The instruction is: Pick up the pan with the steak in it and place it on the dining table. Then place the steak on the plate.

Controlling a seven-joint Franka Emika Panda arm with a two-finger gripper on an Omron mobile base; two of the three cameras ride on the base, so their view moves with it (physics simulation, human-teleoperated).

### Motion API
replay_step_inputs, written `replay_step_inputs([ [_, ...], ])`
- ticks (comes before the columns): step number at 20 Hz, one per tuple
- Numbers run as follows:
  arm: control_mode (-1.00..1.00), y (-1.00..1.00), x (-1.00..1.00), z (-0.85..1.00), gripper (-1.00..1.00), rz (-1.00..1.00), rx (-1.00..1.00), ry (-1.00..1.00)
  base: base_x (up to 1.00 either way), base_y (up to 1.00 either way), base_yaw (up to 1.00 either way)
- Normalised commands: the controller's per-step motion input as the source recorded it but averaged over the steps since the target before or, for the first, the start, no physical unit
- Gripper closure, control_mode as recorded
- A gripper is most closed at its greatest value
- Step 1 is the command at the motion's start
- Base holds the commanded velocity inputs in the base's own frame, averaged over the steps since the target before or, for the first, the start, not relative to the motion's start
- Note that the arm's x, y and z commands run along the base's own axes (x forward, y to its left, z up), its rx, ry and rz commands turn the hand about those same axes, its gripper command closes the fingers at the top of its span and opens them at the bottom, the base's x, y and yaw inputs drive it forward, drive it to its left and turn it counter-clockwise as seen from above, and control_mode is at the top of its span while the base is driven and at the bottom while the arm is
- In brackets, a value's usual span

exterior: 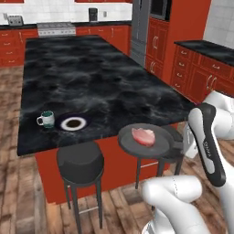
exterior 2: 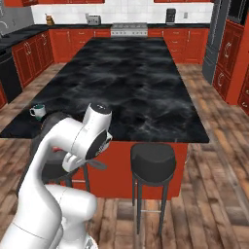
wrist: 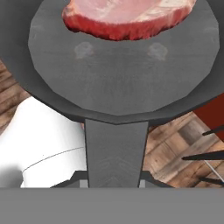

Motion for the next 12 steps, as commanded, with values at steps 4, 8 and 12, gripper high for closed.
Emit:
replay_step_inputs([
  [4,1.00,0.00,0.00,0.00,1.00,0.00,0.00,0.00,0.07,-0.34,-0.02],
  [8,1.00,0.00,0.00,0.00,1.00,0.00,0.00,0.00,0.34,-0.02,-0.02],
  [12,1.00,0.00,0.00,0.00,1.00,0.00,0.00,0.00,0.84,0.00,-0.01],
])
